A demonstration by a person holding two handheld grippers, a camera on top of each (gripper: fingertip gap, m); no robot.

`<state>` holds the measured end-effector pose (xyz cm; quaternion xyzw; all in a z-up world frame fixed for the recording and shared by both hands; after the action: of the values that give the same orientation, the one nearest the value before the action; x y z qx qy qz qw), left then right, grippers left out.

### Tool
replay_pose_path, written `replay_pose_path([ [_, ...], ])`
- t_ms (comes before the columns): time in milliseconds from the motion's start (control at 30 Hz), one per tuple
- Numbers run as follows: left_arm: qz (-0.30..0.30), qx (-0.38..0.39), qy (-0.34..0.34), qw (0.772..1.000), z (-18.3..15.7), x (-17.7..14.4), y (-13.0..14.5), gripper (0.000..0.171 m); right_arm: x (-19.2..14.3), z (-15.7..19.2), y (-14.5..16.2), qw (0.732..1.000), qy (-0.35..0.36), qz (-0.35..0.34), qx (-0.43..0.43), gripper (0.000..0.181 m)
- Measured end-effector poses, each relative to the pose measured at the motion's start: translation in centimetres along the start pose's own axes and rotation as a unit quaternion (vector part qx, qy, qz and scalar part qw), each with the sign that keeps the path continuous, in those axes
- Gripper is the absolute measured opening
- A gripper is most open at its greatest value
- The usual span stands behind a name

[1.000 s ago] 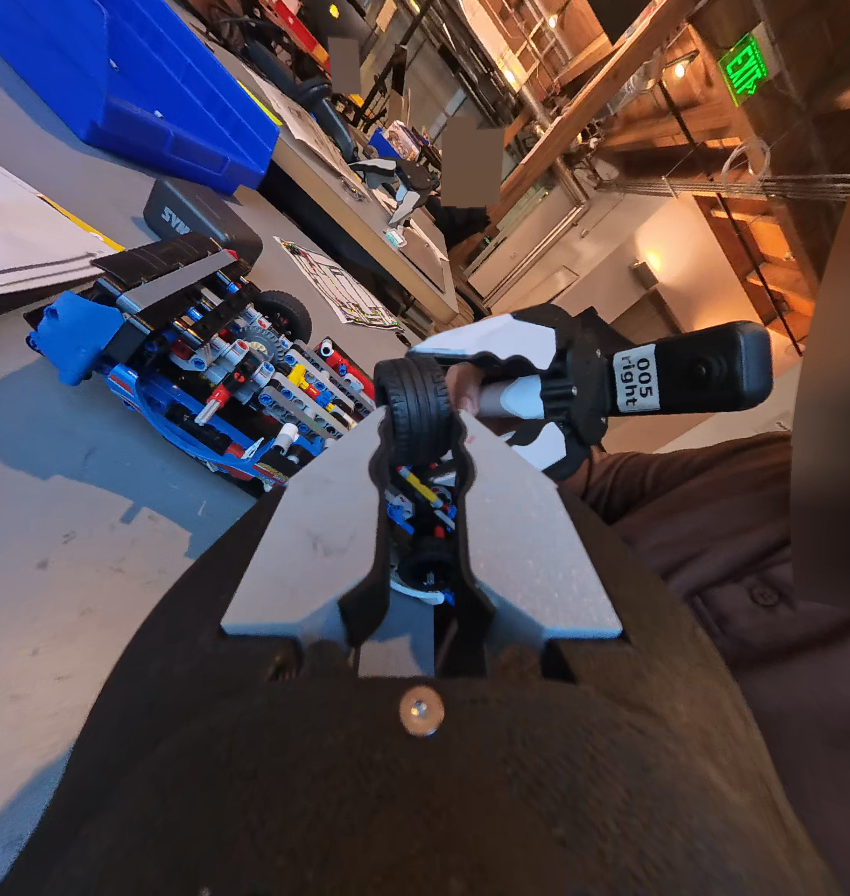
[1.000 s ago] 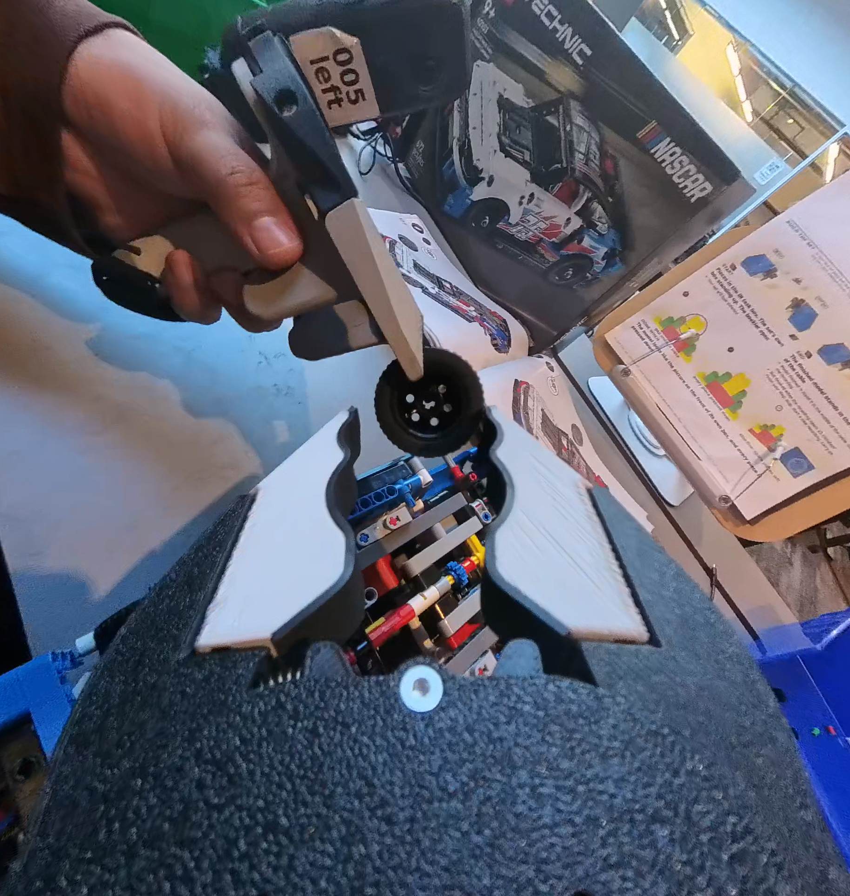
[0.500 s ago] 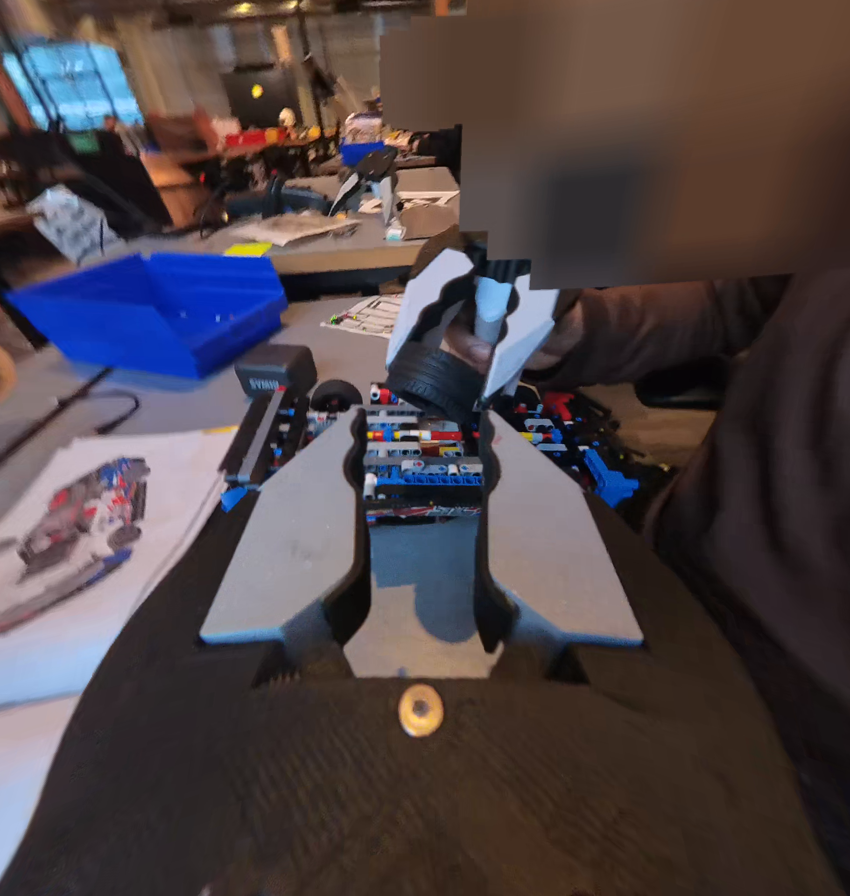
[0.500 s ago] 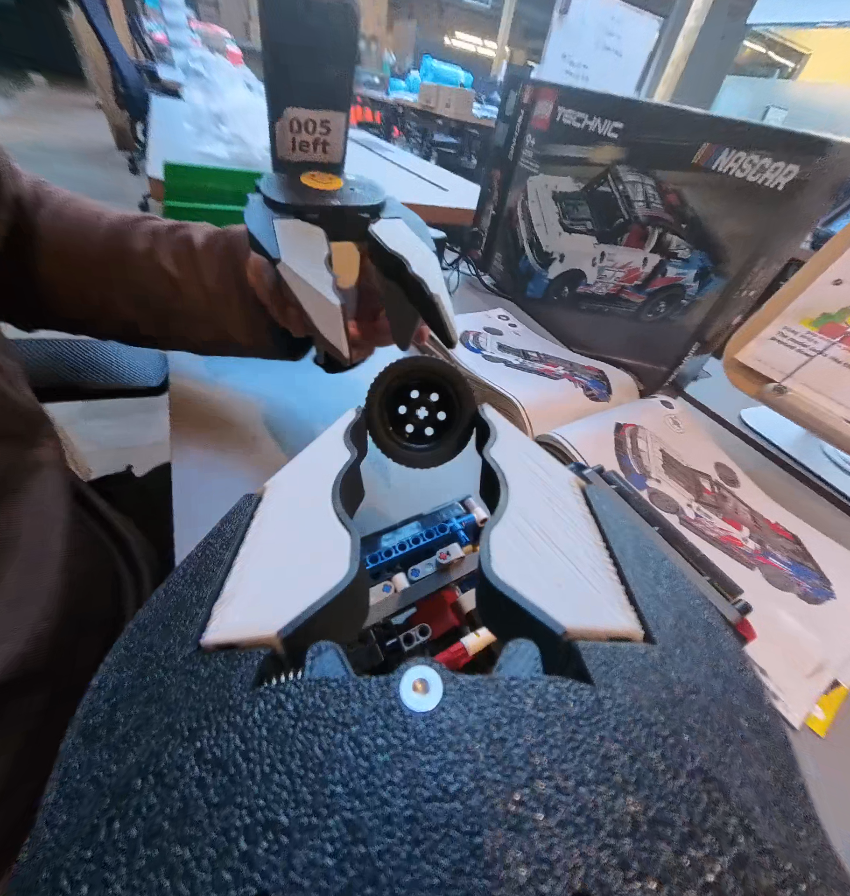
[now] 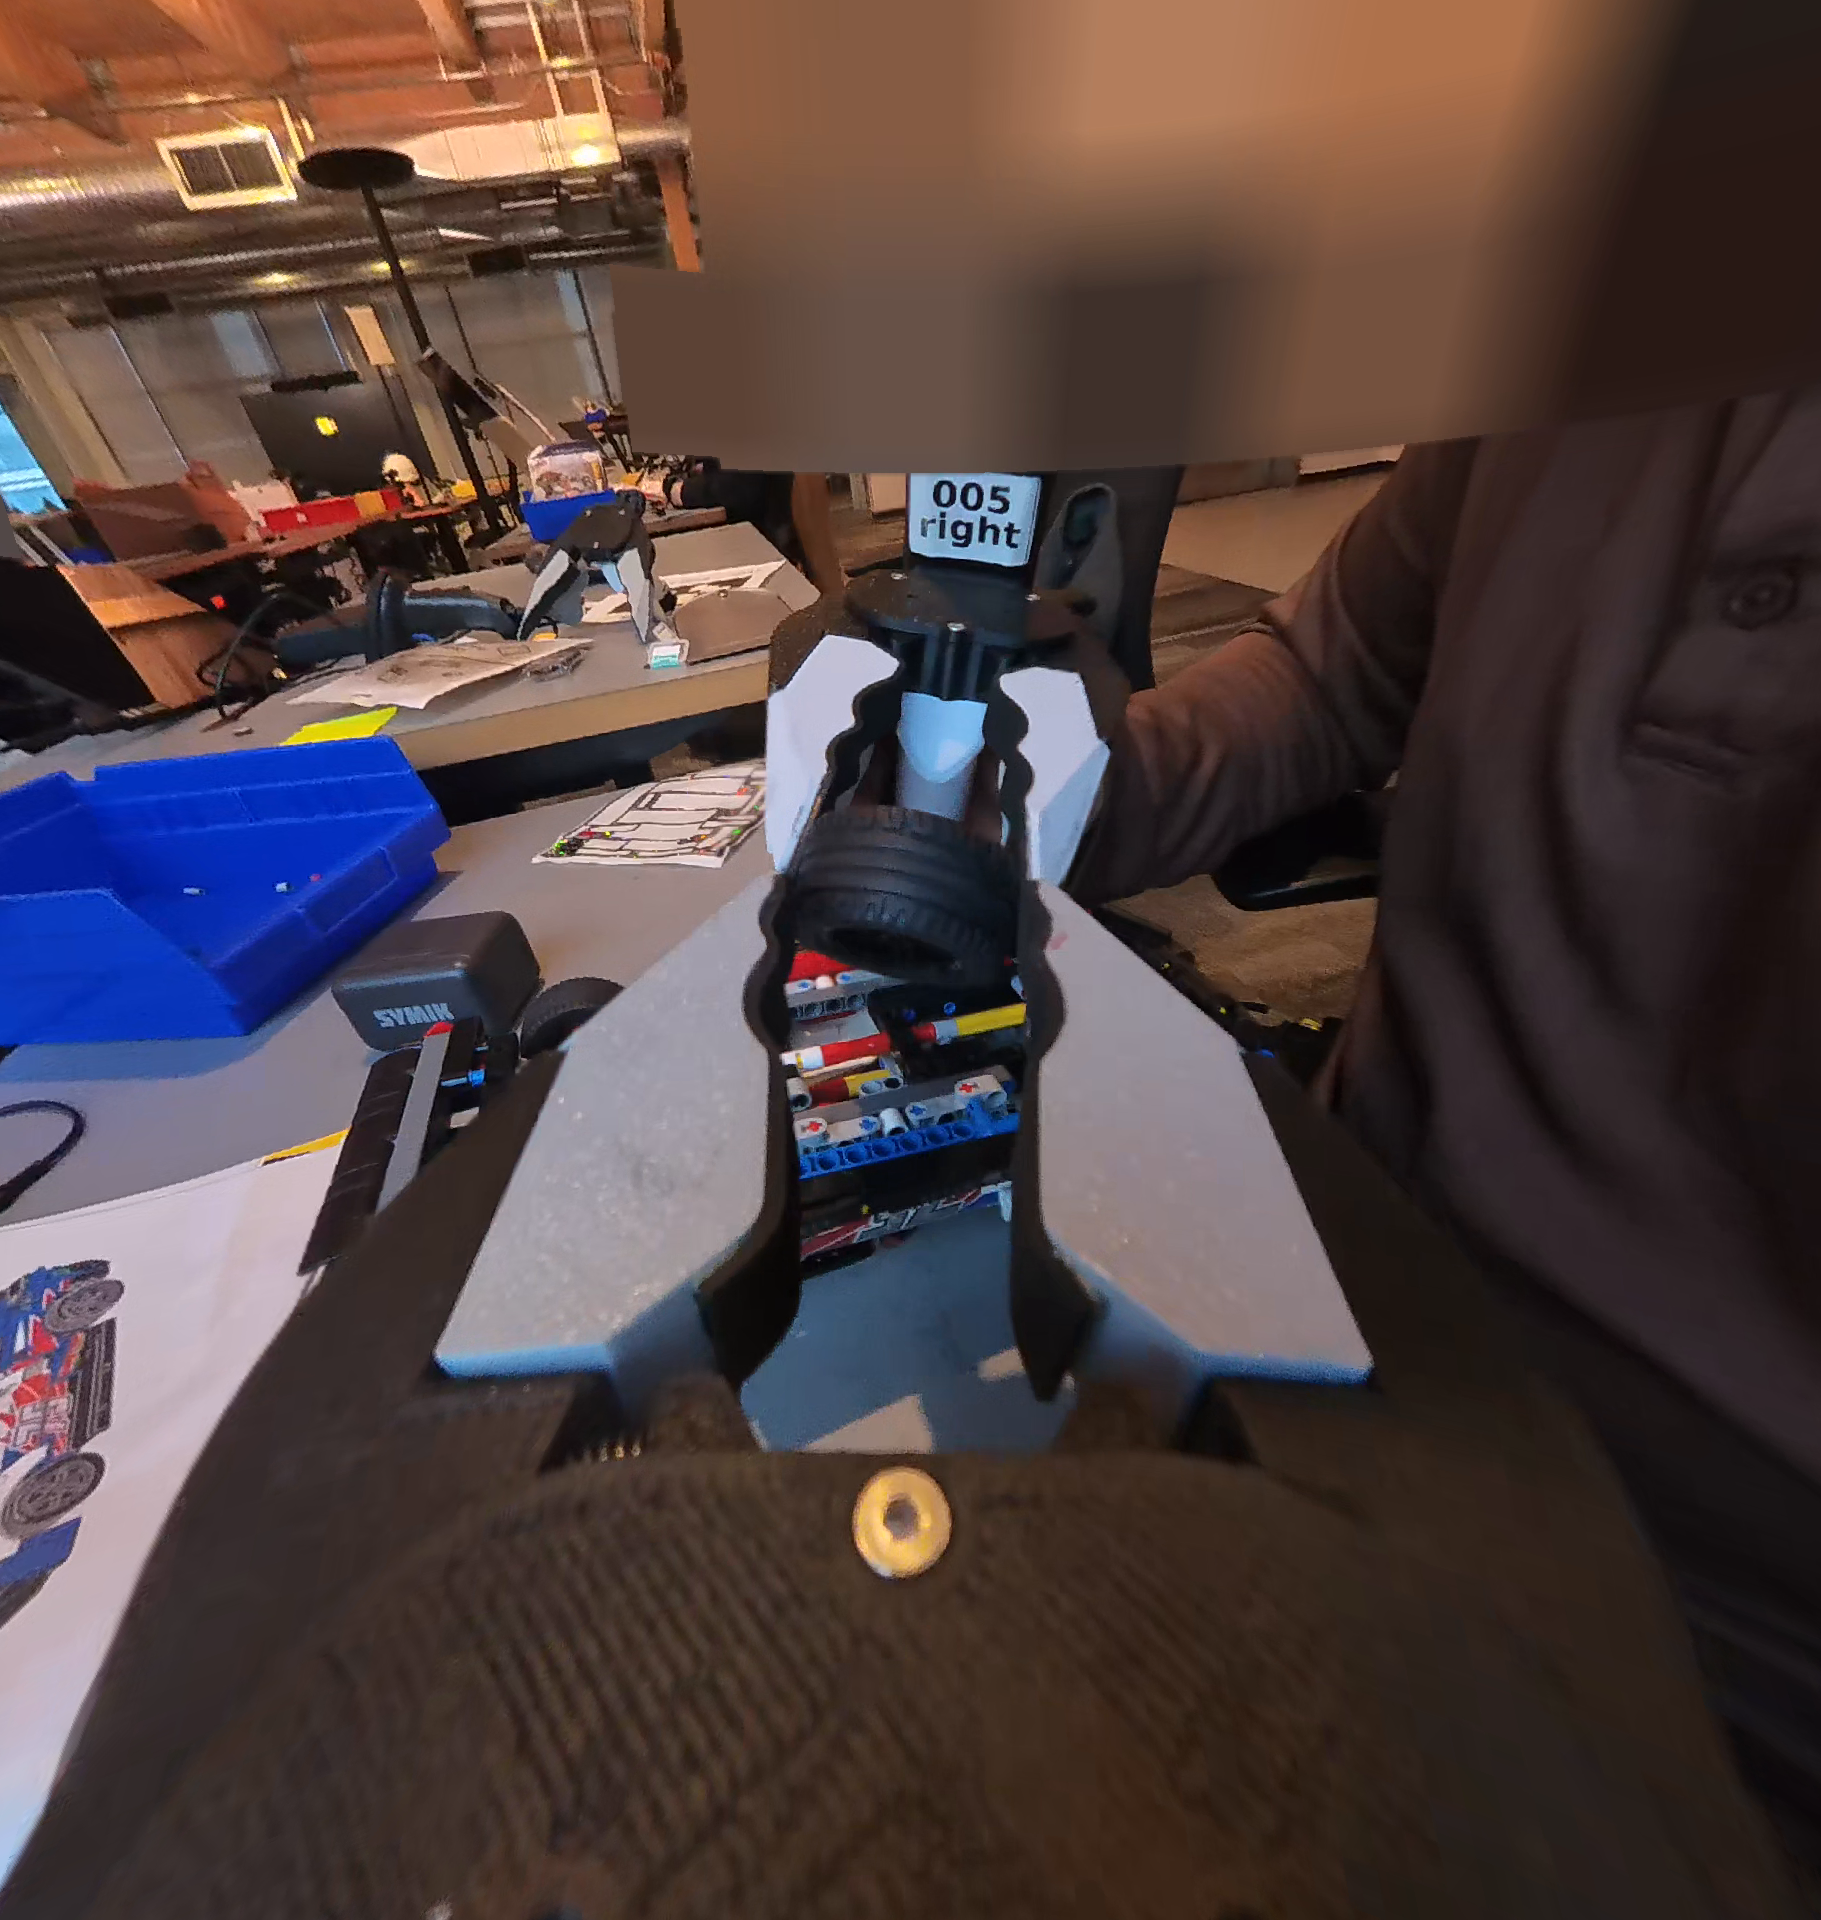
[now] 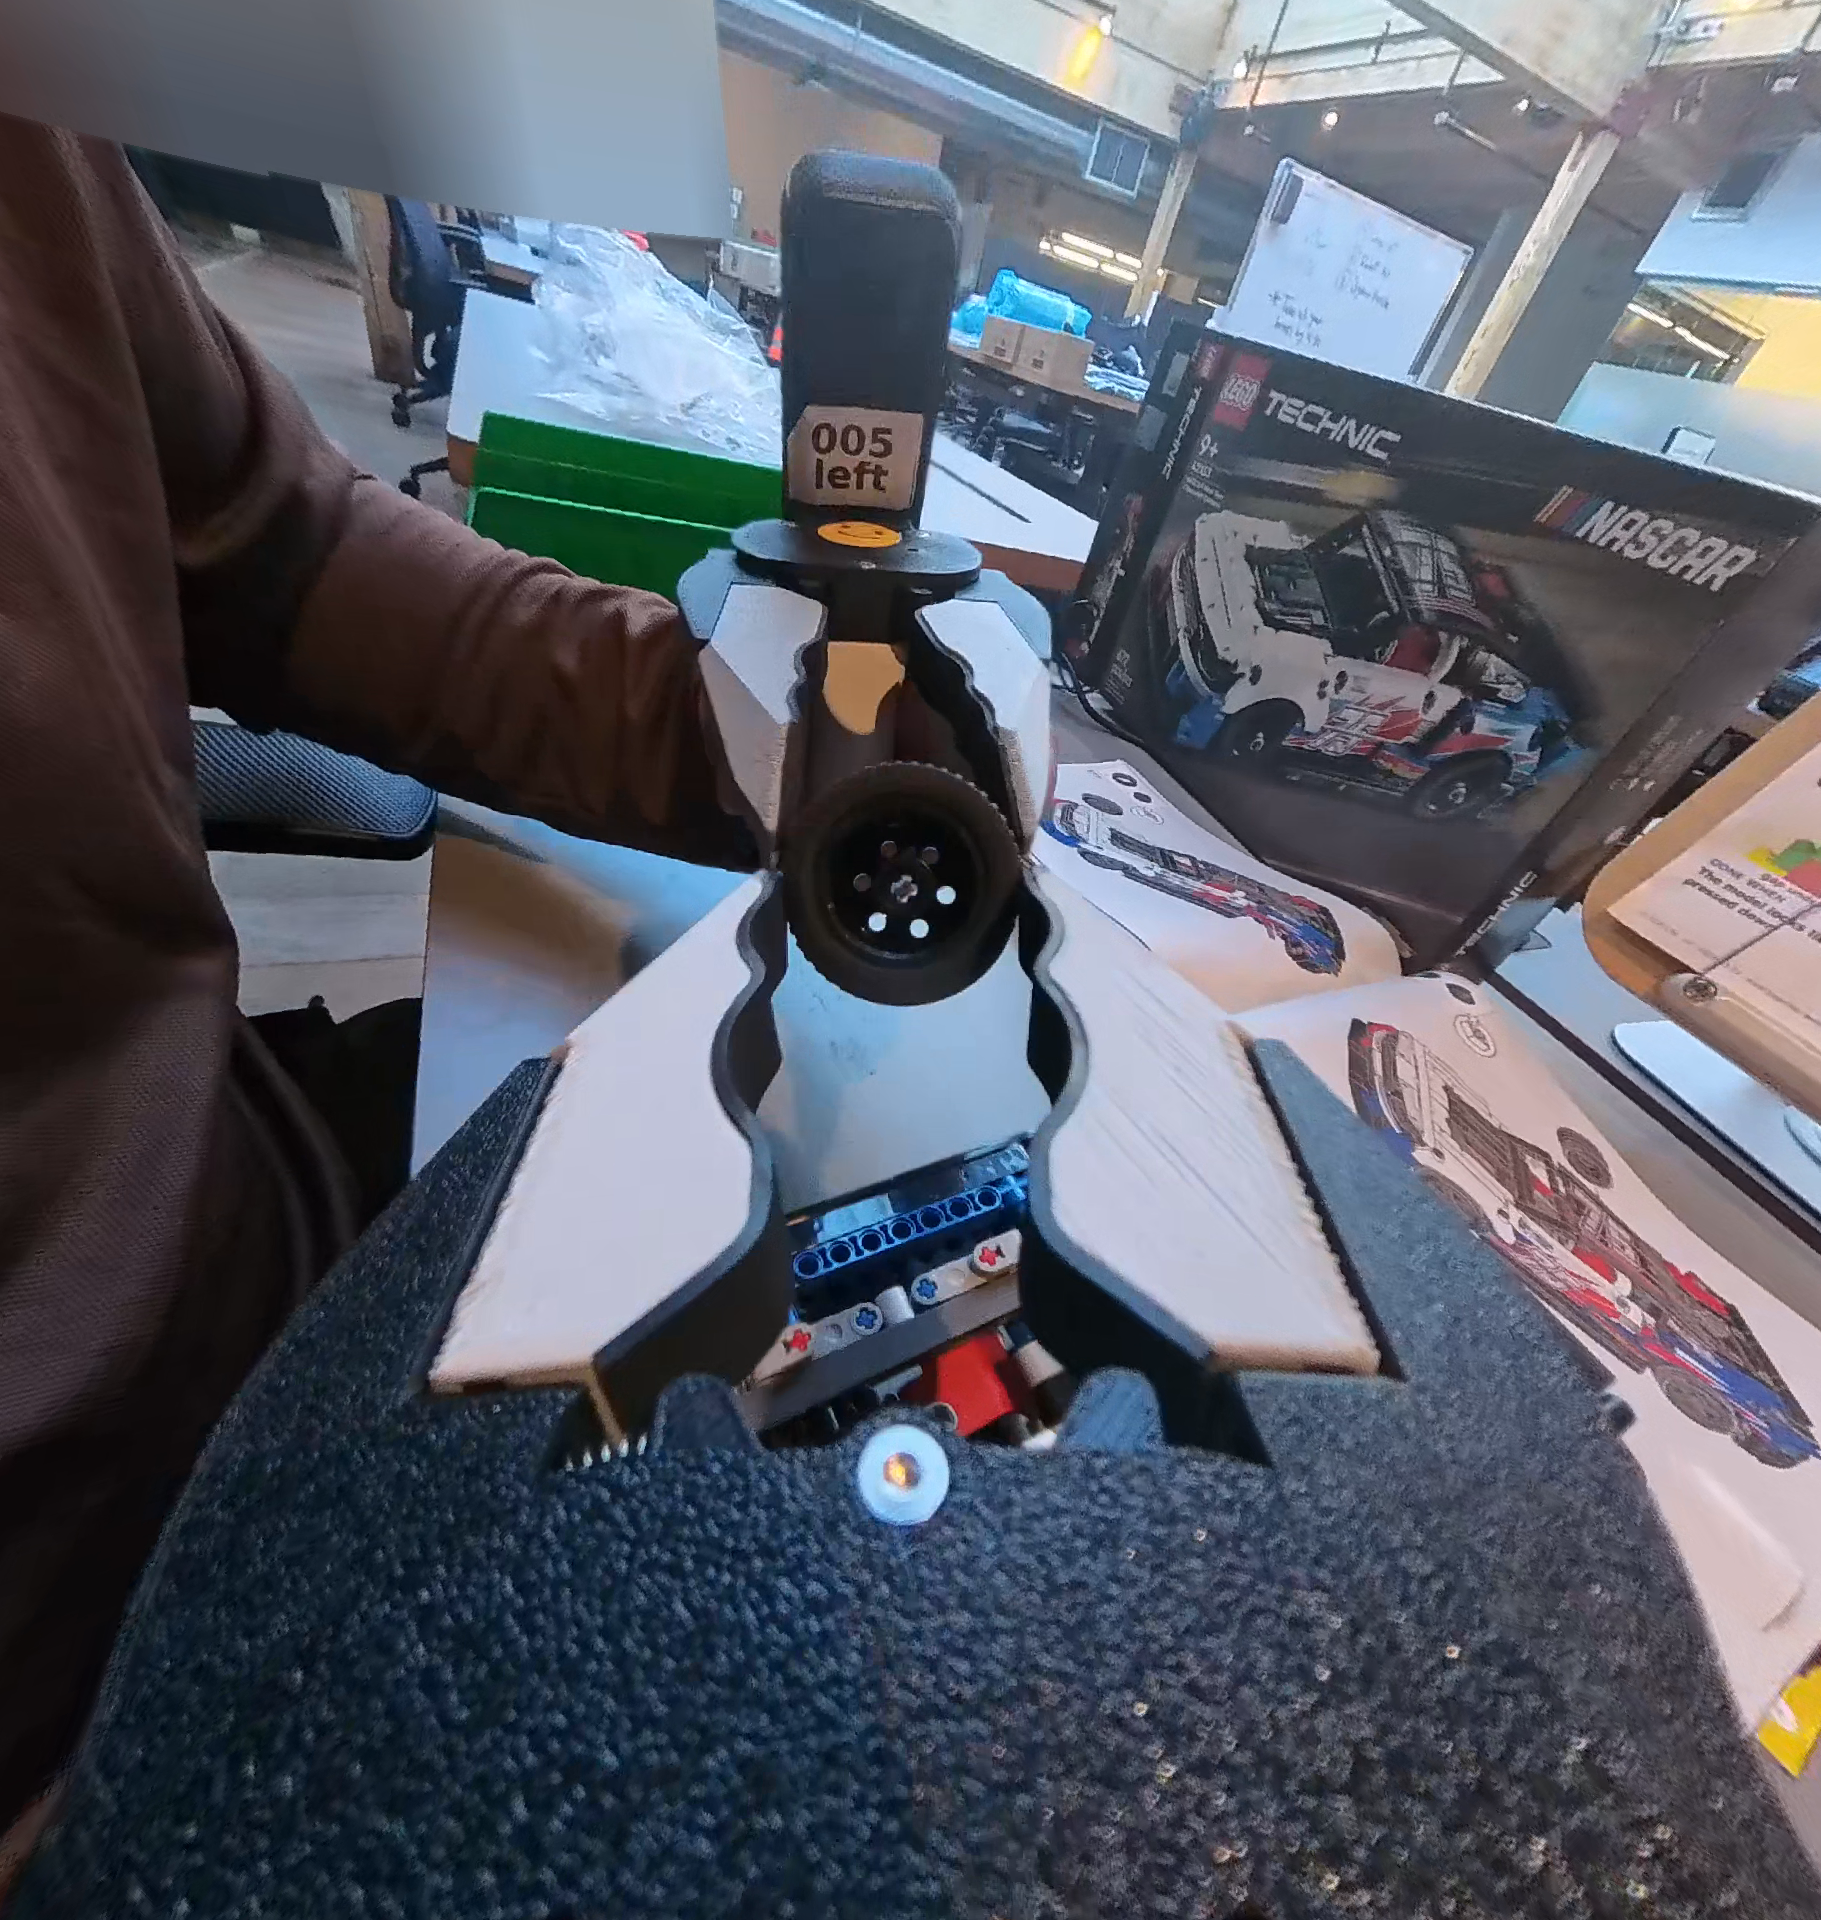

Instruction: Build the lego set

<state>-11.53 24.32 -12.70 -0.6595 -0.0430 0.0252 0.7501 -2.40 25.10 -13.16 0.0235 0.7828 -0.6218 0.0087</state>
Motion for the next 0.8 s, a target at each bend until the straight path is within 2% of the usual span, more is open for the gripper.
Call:
replay_pose_path([
  [333, 0.000, 0.023, -0.002, 1.000, -0.26, -0.22, 0.29, 0.044, 0.12, 0.21, -0.33, 1.000, -0.011, -0.016, 0.007, 0.039],
  [500, -0.016, 0.034, 0.004, 0.999, -0.48, -0.24, 0.07, 0.038, 0.48, 0.48, -0.15, 1.000, -0.012, -0.003, -0.001, 0.040],
  [800, -0.017, 0.013, 0.010, 1.000, -0.53, -0.48, 0.42, 0.042, 0.44, 0.69, -0.47, 0.999, -0.026, -0.019, -0.006, 0.039],
])
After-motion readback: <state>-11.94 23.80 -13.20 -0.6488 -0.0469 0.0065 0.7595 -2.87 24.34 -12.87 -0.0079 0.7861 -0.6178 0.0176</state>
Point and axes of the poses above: each gripper's, where its closed fingertips meet, x out along the fingers, y out of its underside, z = x × y across the jaws, the point moved 5 cm from there along -x, back along the fingers, and after that the axes turned 3 degrees about -z, right-handed, at the moved point
